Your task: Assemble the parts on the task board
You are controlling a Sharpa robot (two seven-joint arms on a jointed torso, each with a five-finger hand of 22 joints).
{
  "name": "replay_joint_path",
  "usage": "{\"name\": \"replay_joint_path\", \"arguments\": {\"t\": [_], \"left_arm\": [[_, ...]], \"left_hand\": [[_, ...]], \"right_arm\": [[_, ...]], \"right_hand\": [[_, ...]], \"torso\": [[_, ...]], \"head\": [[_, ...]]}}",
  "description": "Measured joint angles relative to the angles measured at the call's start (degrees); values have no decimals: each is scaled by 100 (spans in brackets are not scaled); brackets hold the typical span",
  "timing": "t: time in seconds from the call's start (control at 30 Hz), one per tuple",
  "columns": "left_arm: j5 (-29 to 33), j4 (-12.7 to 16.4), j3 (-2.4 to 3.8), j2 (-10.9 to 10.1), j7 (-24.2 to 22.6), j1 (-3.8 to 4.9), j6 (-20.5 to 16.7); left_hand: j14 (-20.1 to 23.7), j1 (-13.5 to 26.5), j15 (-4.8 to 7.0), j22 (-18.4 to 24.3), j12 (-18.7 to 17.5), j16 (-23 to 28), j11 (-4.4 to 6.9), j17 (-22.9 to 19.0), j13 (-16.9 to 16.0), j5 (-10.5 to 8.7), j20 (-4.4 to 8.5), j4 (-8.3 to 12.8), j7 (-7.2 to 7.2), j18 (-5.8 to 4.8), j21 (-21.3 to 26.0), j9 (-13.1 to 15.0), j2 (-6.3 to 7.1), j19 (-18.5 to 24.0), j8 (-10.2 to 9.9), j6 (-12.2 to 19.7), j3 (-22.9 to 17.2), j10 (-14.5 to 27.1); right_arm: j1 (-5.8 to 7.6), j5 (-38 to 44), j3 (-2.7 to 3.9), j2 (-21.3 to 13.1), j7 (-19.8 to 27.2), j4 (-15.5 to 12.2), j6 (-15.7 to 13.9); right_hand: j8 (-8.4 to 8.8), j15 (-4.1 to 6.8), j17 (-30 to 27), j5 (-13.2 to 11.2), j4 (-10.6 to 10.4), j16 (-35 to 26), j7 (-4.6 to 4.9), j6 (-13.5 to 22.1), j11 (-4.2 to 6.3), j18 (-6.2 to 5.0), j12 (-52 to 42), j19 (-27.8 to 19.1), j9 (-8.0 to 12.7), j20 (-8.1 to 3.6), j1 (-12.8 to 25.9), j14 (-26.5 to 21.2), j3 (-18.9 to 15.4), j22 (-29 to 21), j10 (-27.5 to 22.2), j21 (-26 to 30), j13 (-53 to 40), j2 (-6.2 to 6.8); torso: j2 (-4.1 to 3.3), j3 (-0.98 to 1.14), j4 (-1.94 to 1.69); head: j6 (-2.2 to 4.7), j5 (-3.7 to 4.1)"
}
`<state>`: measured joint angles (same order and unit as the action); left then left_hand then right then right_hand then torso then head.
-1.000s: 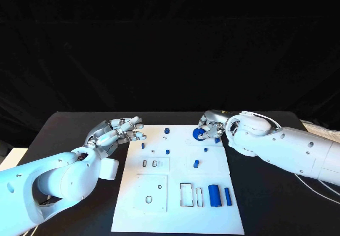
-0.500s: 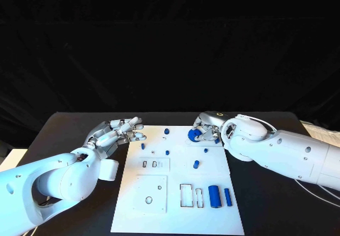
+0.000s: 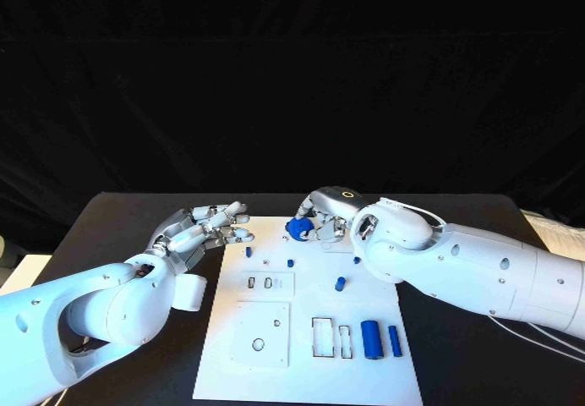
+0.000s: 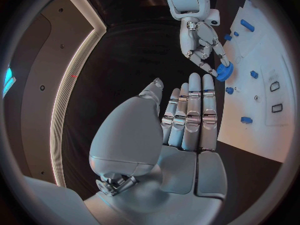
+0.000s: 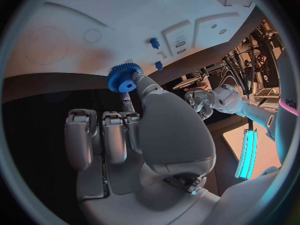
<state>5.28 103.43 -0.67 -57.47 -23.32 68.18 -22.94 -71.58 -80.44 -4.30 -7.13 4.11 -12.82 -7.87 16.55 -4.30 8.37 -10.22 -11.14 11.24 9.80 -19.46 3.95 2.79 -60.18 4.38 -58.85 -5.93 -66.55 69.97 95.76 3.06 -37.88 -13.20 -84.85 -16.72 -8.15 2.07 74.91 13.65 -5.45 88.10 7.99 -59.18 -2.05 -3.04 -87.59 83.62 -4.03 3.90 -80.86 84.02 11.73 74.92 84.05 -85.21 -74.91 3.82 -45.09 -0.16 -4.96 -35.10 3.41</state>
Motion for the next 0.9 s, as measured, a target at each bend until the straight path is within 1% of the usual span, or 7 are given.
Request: {"name": "replay_joint_path", "arguments": {"t": [0.1, 0.4, 0.53, 0.67, 0.77, 0.83, 0.9], "left_arm": [[0, 0, 0, 3, 1, 0, 1], [1, -2, 0, 18, 3, 0, 6], [1, -2, 0, 22, 4, 0, 8], [1, -3, 0, 26, 6, 0, 11], [1, -3, 0, 26, 7, 0, 12], [1, -3, 0, 26, 8, 0, 13], [1, -3, 0, 25, 9, 0, 13]], "left_hand": [[0, 0, 0, 0, 0, 0, 0, 0, 0, 0, 0, 0, 0, 0, 0, 0, 0, 0, 0, 0, 0, 0], [0, 0, 0, 0, 0, 0, 0, -1, 0, 0, 0, 0, 0, 0, 0, 0, 0, 0, 0, 0, 0, 0], [0, 0, 0, 0, 0, 0, 0, -1, 0, 0, 0, 0, 0, 0, 0, 0, 0, 0, 0, 0, 0, 0], [0, 0, 0, 0, 0, 0, 0, -1, 0, 0, 0, 0, 0, 0, 0, 0, 0, 0, 0, 0, 0, 0], [0, 0, 0, 0, 0, 0, 0, -1, 0, 0, 0, 0, 0, 0, 0, 0, 0, 0, 0, 0, 0, 0], [0, 0, 0, 0, 0, 0, 0, -1, 0, 0, 0, 0, 0, 0, 0, 0, 0, 0, 0, 0, 0, 0], [0, 0, 0, -1, 0, 0, 0, -2, 0, 0, 0, 0, 0, 0, 0, 0, 0, 0, 0, 0, 0, 0]], "right_arm": [[0, 73, -17, 168, 1, 49, -28], [-65, 196, -91, 558, 3, 451, -22], [-97, 217, -110, 676, 4, 616, 11], [-112, 230, -125, 760, -1, 751, 78], [-113, 238, -123, 794, -3, 801, 106], [-111, 244, -120, 816, -4, 832, 119], [-110, 251, -119, 839, -11, 872, 121]], "right_hand": [[-1, 0, 0, -1, 0, 0, 0, 0, 0, 0, 0, 0, 0, 0, 0, 0, 0, 0, 0, 0, 0, 0], [-7, 0, 0, -4, -14, 0, -4, -4, -1, -1, 0, 0, 0, 0, 51, 0, 16, -1, 0, 0, 0, 41], [-7, -1, -1, -5, -1, 0, -5, -7, -1, -1, 0, 0, 0, 0, 97, 0, 64, -1, 0, 0, 0, 70], [-7, 0, -1, -70, -7, 0, -3, -62, -1, 0, 0, 0, -1, 0, 164, 0, 71, -1, 0, 0, 0, 79], [-4, -1, 3, -89, -7, 0, -9, -72, -1, 0, 24, -1, -1, 0, 217, 0, 72, -1, 0, 0, 0, 100], [51, -1, 4, -98, -24, 0, -6, -83, -1, -1, 45, 0, -2, 0, 256, 0, 89, -1, 0, 0, 0, 123], [156, -1, 4, -134, -31, -1, -30, -95, -1, -1, 123, 11, -6, 12, 340, 0, 96, -2, 0, 0, 0, 160]], "torso": [[-1, 2, -1], [-3, 7, -1], [-3, 7, 5], [-3, 7, 8], [-2, 7, 8], [-2, 7, 10], [-1, 7, 12]], "head": [[-4, -15], [-32, -66], [-40, -80], [-52, -83], [-54, -83], [-52, -91], [-46, -94]]}}
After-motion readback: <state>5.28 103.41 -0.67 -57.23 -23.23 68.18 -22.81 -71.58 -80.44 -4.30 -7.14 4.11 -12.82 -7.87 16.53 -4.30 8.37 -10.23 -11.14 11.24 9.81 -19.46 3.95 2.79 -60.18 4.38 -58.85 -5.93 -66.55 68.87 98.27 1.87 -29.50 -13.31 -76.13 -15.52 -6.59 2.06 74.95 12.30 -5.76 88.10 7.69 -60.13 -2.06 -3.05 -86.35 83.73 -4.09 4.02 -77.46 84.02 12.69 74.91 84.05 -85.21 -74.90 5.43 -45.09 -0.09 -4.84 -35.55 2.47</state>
